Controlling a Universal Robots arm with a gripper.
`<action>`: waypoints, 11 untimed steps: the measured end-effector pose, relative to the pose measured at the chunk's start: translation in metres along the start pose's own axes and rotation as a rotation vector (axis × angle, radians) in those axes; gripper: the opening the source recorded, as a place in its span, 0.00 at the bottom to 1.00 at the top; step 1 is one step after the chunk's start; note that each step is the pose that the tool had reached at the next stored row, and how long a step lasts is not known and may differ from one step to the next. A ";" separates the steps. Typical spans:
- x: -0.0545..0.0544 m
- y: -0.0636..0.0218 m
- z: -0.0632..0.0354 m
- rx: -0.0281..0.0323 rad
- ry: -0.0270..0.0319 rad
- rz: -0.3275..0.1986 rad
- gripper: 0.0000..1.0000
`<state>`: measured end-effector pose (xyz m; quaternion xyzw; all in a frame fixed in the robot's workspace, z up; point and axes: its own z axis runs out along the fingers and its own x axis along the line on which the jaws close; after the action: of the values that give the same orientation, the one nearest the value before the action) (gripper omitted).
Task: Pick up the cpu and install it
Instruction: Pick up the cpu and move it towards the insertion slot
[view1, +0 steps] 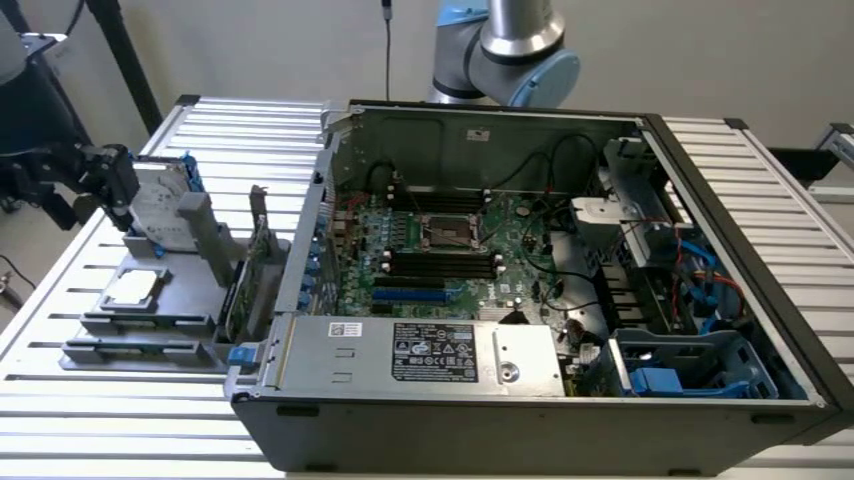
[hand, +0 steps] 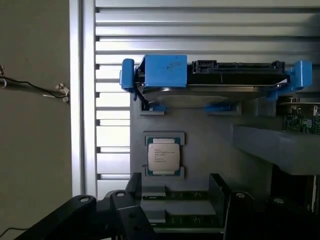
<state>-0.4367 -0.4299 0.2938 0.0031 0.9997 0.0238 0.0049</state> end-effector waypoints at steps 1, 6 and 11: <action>0.000 -0.0001 0.0018 0.0000 0.0002 -0.003 0.65; 0.000 -0.0005 0.0110 -0.0002 0.0008 -0.018 0.65; 0.000 -0.0009 0.0200 -0.0003 0.0018 -0.033 0.65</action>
<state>-0.4367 -0.4299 0.2738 -0.0133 0.9996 0.0239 0.0044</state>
